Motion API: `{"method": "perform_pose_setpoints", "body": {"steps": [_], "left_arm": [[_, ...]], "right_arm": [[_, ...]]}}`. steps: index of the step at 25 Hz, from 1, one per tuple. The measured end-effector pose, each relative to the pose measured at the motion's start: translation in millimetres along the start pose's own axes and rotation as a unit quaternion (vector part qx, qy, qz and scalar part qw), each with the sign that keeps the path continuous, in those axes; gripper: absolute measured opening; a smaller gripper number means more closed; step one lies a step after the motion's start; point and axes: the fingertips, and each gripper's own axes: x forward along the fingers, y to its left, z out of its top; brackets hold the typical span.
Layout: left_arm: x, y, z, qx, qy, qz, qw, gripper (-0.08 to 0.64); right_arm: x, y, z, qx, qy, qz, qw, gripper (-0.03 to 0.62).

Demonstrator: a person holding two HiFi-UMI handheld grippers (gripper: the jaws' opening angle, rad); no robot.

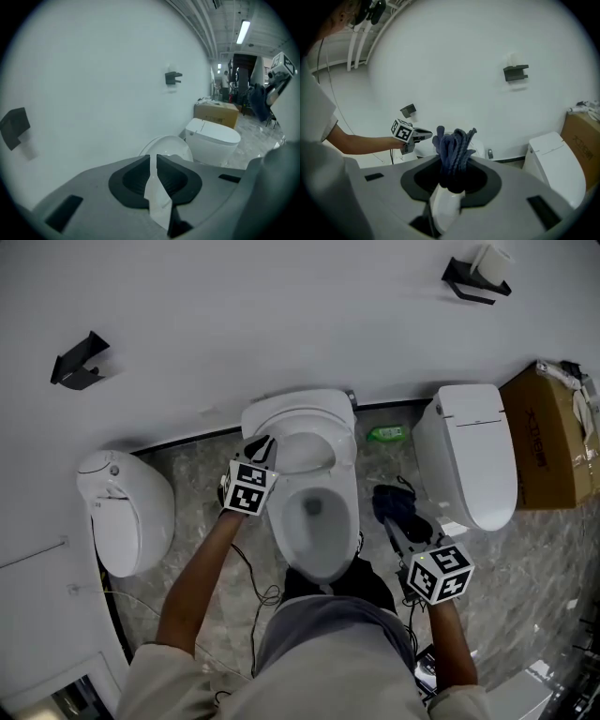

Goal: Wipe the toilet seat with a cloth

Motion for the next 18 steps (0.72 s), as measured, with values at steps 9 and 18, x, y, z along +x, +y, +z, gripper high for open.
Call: {"method": "perform_pose_setpoints", "body": {"steps": [9, 18], "left_arm": [[60, 20, 5, 0.079, 0.057, -0.031, 0.9947, 0.168], [84, 12, -14, 0.197, 0.129, -0.054, 0.9704, 0.169]], "right_arm": [[12, 8, 13, 0.019, -0.017, 0.007, 1.000, 0.101], [15, 14, 20, 0.025, -0.025, 0.013, 0.999, 0.101]]}}
